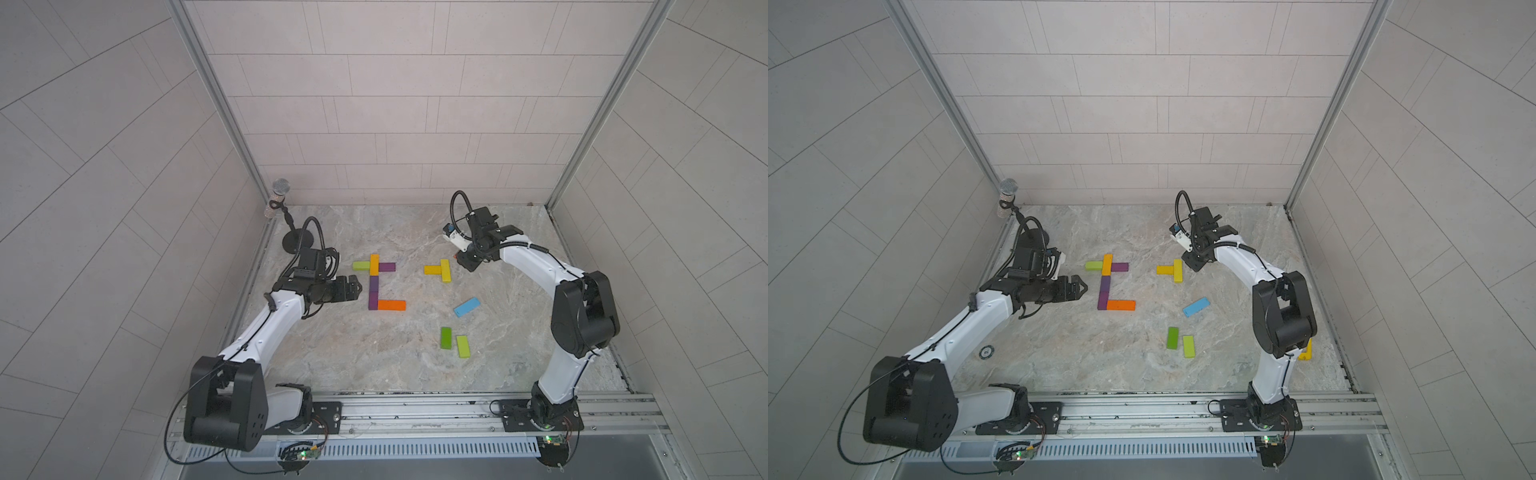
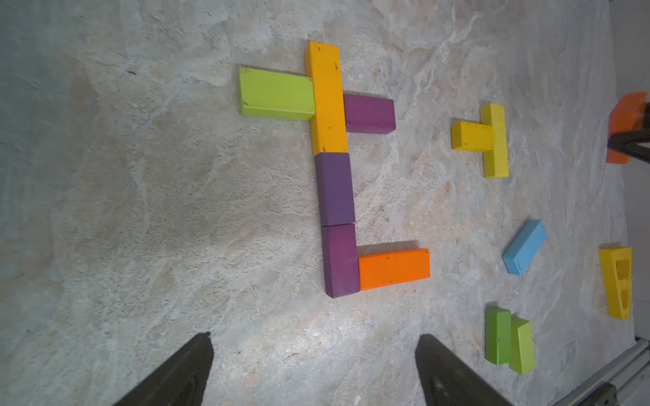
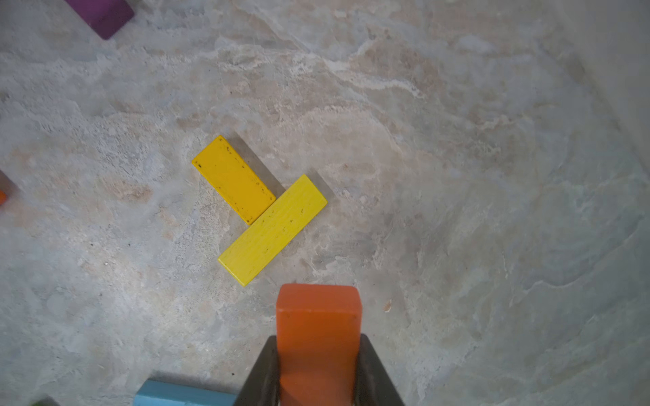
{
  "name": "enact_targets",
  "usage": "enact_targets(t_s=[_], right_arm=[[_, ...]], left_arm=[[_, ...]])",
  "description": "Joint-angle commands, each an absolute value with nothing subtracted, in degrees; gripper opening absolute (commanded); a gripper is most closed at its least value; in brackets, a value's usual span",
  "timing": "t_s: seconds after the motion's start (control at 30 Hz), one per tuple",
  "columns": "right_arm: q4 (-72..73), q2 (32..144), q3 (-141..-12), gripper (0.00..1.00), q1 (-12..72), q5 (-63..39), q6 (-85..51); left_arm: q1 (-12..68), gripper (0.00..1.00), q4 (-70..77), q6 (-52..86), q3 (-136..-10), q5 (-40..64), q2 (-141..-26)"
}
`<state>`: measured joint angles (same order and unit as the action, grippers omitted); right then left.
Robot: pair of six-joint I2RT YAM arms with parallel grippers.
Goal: Assemble the letter t with building blocks
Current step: Assemble the building block at the center of the board.
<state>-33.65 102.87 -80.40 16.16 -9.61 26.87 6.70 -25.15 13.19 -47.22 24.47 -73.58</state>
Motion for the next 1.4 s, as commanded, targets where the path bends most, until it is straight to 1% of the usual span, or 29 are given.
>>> enact_targets(t_s=[0.0,0.13,0.47,0.6,0.73,0.97,1.37], right_arm=[[-29.6,103.9,-77.5,0.00,16.2,-10.2,39.7],[-30.1,105.8,-77.7,0.00,16.1,-10.1,48.8],[-31.7,109.9,-81.6,0.00,15.4,-12.6,56.1],[-32.9,110.9,-82.1,0.00,14.8,-14.3,61.3],[-36.6,112.3,-83.9,0.00,14.2,-14.2,65.7],[-38.8,112.9,-84.3,0.00,13.8,-14.4,69.9],[-37.5,117.8,-88.8,0.00,13.6,-11.2,70.3]], left_arm=[[5.9,0.94,-25.1,9.8,-47.7,25.3,-74.8],[4.9,0.94,-27.4,7.2,-49.1,24.7,-75.7],[3.9,0.94,-27.7,8.4,-48.1,25.4,-75.8],[3.9,0.94,-29.7,7.1,-48.6,24.5,-76.0],[3.9,0.94,-30.1,7.1,-48.8,24.8,-76.5],[3.5,0.94,-30.1,7.1,-49.0,25.3,-77.3],[3.2,0.94,-30.8,7.1,-49.5,26.2,-79.0]])
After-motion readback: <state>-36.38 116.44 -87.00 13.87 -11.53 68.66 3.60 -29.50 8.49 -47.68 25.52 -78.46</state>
